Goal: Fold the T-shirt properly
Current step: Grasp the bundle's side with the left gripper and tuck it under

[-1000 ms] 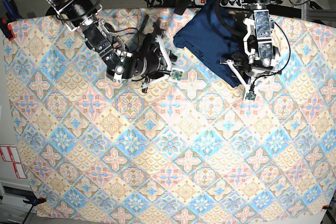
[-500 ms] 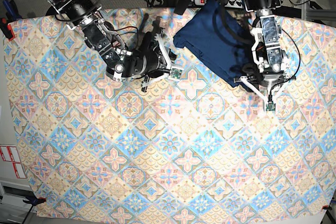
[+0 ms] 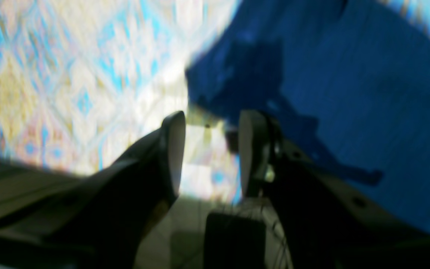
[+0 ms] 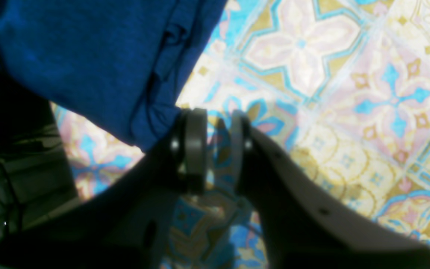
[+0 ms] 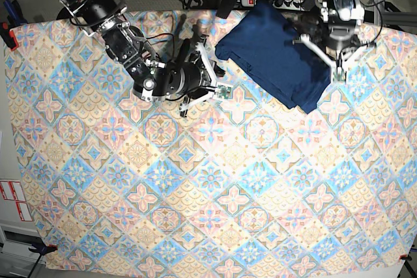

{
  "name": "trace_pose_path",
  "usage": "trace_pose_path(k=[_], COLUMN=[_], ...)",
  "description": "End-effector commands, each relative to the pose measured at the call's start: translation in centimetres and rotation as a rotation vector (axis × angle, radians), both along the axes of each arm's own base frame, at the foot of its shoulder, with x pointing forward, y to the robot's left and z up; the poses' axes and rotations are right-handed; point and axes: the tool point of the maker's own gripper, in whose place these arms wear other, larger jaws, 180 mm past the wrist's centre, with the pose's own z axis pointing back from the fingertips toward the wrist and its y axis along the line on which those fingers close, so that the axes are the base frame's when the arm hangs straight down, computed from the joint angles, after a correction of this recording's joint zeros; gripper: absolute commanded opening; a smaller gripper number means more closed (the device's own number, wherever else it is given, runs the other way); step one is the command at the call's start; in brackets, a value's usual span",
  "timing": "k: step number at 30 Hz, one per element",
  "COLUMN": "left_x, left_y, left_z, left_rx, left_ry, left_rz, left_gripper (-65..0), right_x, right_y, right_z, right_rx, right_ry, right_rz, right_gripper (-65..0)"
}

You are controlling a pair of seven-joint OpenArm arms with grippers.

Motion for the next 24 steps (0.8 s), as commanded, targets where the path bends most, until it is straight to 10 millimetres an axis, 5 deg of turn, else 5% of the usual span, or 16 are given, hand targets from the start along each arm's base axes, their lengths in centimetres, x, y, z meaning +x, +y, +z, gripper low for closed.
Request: trace_pose_path(k=[1,6,11,15,18,24], left_x=[0.0,-1.1,0.4,1.4,3.0,7.4], left_y=[0.3,0.8,0.7,-0.7,-2.3,-5.3], left_z=[0.7,-1.3,-4.2,-7.2,-8.6,-9.3], left_rx=[0.017,0.017,-0.019,-0.066,-0.093,-0.123], left_ry=[-0.023,0.041,0.08,0.153,0.175,0.161], left_rz=[-0.004,0.009,0.031,0.021,-0.018,-0.095], left_gripper=[-42.1,-42.3,-42.3,-42.3,-42.3,-42.3], right_x=[0.8,0.9,0.0,0.0,0.2,1.6], right_y=[0.6,2.4,2.1,1.8,-0.2,-2.2], right_z=[1.2,1.5,-1.0,-1.2,-1.8,0.4], right_rx=[0.038,0.072,0.038,0.033,-0.004,0.024], right_ry=[-0.03,-0.014,0.064,0.066,0.063,-0.007], right_rz=[0.003,-0.002,-0.02,-0.024,-0.033,-0.095], right_gripper=[-54.1,-55.5,-62.1,-62.1,-62.2,-62.3])
